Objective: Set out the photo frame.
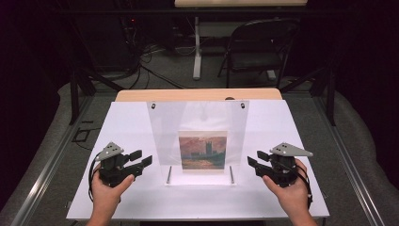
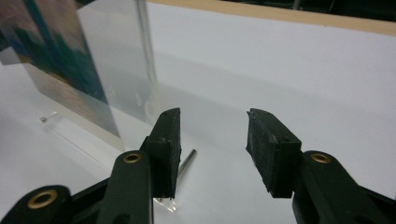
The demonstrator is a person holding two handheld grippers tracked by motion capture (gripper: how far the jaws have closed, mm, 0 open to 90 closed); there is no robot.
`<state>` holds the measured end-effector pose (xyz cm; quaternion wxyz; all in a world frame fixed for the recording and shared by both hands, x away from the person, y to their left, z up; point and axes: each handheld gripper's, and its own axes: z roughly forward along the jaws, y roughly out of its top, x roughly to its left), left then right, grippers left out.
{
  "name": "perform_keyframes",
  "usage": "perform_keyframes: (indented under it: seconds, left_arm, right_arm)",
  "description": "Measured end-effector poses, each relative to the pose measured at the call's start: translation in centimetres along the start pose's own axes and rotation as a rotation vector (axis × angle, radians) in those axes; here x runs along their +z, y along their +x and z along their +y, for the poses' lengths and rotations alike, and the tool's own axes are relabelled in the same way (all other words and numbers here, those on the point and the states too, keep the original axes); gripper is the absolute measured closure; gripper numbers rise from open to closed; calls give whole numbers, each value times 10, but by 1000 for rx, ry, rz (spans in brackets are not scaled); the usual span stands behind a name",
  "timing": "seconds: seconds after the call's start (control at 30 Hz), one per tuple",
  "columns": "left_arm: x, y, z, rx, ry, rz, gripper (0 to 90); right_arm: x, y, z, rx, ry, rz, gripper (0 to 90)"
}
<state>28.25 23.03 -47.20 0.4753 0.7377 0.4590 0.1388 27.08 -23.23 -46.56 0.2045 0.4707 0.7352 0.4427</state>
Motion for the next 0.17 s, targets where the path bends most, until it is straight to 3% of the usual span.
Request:
perform_keyframes:
  seconds: [0.17]
  left_arm:
    - [6,11,-12,-24,12,9,469]
  right_arm:
    - [10,-9,-19,21,-2,-19,506]
